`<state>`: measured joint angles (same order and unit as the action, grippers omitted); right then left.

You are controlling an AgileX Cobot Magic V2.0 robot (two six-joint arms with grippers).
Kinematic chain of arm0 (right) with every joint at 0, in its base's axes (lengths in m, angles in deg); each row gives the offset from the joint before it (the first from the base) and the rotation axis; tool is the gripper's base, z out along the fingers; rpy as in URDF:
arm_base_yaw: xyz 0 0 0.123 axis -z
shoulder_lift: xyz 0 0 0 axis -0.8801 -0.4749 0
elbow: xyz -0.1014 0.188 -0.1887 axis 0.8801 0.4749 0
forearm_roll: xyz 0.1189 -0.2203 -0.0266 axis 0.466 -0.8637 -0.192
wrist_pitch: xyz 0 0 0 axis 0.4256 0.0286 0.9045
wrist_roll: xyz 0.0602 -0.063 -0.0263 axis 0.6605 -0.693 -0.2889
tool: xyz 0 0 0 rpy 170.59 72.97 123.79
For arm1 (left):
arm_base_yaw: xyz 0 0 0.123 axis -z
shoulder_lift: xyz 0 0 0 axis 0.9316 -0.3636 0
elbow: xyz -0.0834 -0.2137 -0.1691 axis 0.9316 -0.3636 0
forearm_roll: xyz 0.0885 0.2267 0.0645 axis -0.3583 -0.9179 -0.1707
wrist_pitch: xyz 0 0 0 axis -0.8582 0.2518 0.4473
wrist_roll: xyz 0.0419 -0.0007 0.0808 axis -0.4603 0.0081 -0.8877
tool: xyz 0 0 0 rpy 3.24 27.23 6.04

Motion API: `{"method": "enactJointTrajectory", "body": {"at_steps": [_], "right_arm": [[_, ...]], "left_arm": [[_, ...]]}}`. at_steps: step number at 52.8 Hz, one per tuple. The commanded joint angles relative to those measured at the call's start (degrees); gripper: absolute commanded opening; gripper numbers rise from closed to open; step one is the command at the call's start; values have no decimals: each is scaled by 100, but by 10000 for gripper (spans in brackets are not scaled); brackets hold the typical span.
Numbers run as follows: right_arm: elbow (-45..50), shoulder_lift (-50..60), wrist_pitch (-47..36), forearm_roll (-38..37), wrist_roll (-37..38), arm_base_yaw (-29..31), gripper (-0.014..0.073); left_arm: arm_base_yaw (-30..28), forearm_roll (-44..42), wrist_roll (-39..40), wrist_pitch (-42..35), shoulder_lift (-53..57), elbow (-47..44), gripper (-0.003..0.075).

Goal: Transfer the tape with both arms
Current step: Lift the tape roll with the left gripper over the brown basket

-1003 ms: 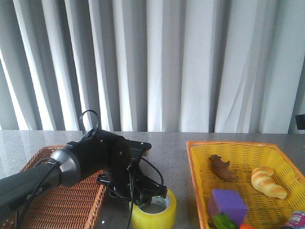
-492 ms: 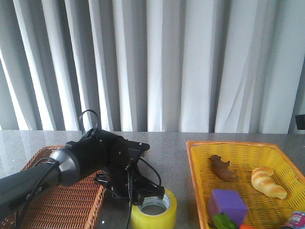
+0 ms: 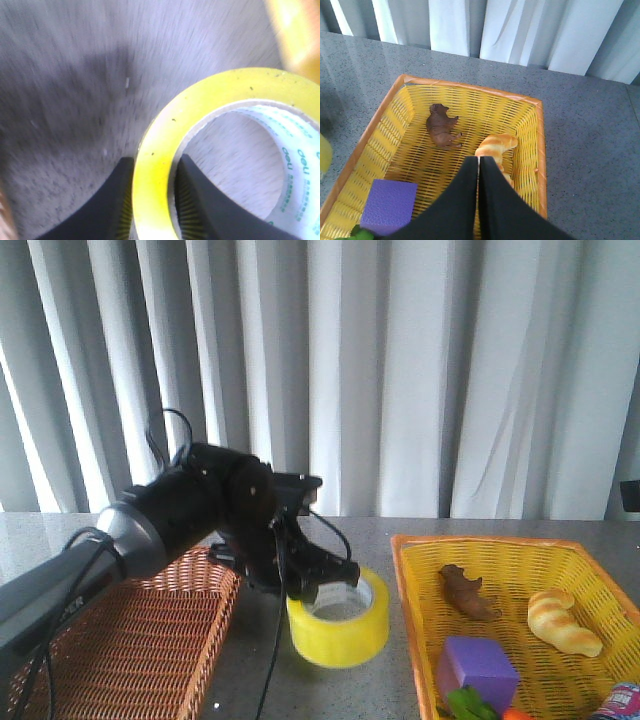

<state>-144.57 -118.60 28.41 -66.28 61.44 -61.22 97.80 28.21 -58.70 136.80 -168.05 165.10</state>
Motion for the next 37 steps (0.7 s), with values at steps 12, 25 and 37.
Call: {"method": "enactJointTrajectory", "body": {"at_steps": [12,25,37], "right_arm": [[-140,123,-408,-8,-16,25,-5],[-140,123,-408,-8,-16,25,-5],[-140,123,-408,-8,-16,25,-5]], "left_arm": [[-3,-180,-13,395,449,2161,15],[-326,-1098,196,691,570,2444,15],[-1086,-800,151,691,854,2247,15]]}}
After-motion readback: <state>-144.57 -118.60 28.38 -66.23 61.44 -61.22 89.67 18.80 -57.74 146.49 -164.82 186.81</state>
